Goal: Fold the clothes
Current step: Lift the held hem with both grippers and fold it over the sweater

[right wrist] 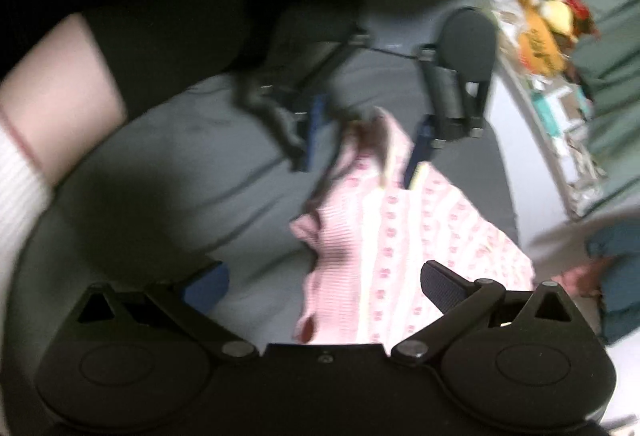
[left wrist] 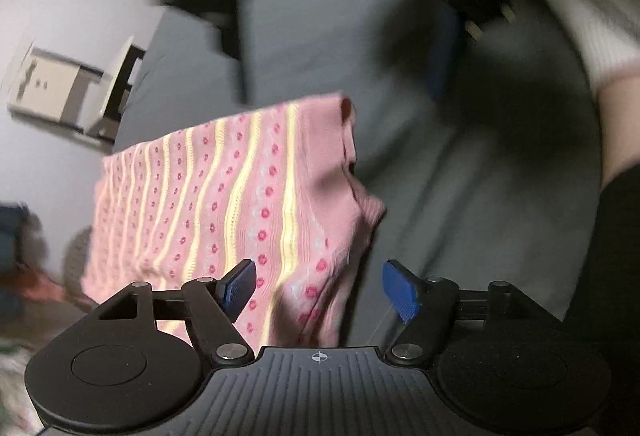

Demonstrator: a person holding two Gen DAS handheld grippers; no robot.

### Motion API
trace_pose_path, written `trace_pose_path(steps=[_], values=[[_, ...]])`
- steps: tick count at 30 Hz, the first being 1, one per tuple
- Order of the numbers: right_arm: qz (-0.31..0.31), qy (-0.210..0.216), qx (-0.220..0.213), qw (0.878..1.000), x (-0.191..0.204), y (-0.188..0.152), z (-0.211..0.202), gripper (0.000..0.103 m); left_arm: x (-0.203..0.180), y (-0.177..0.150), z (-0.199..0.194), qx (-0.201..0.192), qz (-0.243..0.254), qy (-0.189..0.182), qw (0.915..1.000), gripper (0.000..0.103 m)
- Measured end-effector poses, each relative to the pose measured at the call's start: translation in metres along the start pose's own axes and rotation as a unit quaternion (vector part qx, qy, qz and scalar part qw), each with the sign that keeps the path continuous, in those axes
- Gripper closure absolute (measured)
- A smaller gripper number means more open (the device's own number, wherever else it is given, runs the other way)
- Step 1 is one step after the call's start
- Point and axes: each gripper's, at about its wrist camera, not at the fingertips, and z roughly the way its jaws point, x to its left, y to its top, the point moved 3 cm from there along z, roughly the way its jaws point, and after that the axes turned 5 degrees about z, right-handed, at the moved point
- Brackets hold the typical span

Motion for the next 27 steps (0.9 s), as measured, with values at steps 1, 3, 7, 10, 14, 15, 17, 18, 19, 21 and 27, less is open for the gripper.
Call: trace_pose_path(steps=[1, 3, 7, 10, 14, 15, 17, 18, 19, 21, 27], values=[[0.008, -0.005, 0.003, 1.000, -0.002, 0.001, 0.002, 0.000, -0.004, 0.001, 0.003, 0.009, 0.024, 0.012, 0.9996, 0.032], [0.012, -0.007, 0.010, 1.000, -0.004, 0.001, 0.005, 0.000, -0.012, 0.004, 0.010, 0.023, 0.068, 0.035, 0.9968, 0.033], [-0.017, -0.003, 0.016, 1.000, 0.003, 0.001, 0.007, 0.000, -0.018, 0.006, 0.017, 0.024, 0.095, 0.056, 0.9936, 0.035], [-0.035, 0.002, 0.007, 0.999, 0.005, 0.002, 0.008, 0.000, -0.012, 0.008, 0.017, 0.023, 0.067, 0.047, 0.9964, 0.065], [-0.026, -0.026, 0.003, 0.999, 0.002, 0.008, 0.018, 0.000, 0.002, 0.003, 0.022, 0.022, -0.013, 0.011, 0.9996, 0.079], [-0.023, -0.035, -0.001, 0.999, 0.002, 0.009, 0.021, 0.000, 0.008, 0.001, 0.022, 0.017, -0.040, 0.002, 0.9991, 0.079], [-0.020, -0.045, -0.009, 0.999, 0.005, 0.012, 0.024, 0.000, 0.021, -0.004, 0.022, 0.006, -0.092, -0.014, 0.9956, 0.079], [-0.024, -0.045, -0.013, 0.999, 0.008, 0.013, 0.026, 0.000, 0.025, -0.008, 0.022, 0.002, -0.108, -0.018, 0.9940, 0.079], [-0.033, -0.048, -0.018, 0.998, 0.011, 0.013, 0.027, 0.000, 0.029, -0.011, 0.023, -0.001, -0.123, -0.023, 0.9921, 0.079], [-0.053, -0.057, -0.025, 0.997, 0.017, 0.014, 0.032, 0.000, 0.037, -0.018, 0.023, -0.008, -0.154, -0.033, 0.9875, 0.079], [-0.050, -0.118, -0.019, 0.992, 0.014, 0.030, 0.061, 0.000, 0.062, -0.038, 0.024, -0.028, -0.245, -0.063, 0.9671, 0.079]])
